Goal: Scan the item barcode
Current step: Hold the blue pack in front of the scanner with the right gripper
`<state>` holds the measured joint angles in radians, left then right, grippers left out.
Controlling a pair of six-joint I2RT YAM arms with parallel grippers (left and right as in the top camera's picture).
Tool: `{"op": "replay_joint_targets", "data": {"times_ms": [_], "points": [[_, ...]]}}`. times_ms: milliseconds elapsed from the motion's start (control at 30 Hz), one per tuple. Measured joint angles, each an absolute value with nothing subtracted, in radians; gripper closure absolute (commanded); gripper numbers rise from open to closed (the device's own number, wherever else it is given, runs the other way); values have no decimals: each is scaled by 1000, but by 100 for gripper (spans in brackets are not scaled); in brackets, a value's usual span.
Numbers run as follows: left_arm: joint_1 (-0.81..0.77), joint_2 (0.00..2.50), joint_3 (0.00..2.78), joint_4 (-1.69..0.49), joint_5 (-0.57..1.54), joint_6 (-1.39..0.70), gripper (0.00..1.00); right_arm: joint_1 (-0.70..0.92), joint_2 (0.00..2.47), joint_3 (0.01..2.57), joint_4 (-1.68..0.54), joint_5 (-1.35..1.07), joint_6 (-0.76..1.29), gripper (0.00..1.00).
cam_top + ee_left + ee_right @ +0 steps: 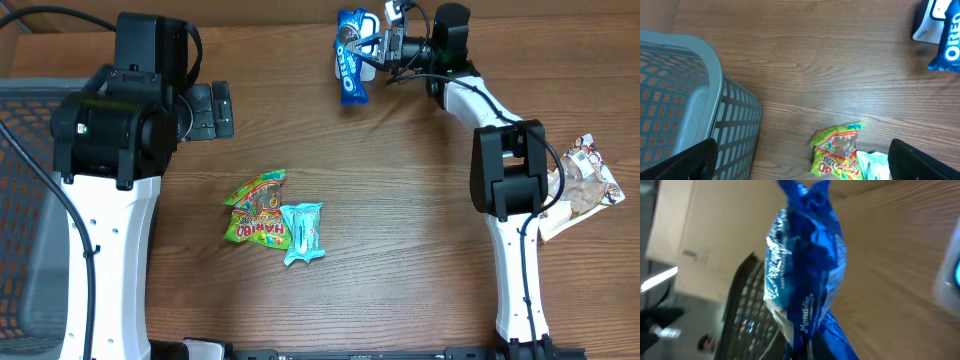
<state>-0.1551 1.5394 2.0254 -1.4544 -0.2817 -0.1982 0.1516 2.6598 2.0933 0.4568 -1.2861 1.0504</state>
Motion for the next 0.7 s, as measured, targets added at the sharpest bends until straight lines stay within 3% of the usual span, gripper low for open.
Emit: {"op": "replay_joint_targets", "data": {"times_ms": [300,500,600,700], "points": [[-155,1539,2025,-1455,-282,-198,0,164,2621,2088,817,-1462,1325,96],[-155,1539,2025,-1457,-282,-198,0,178,2498,2086,1515,-1523,1795,96],[-155,1539,2025,-1455,-282,-198,0,190,2454,2090,1527,-1523,1979,96],[-155,1539,2025,-1455,-282,-198,0,211,2458,2088,1528,-1530,2023,96]]}}
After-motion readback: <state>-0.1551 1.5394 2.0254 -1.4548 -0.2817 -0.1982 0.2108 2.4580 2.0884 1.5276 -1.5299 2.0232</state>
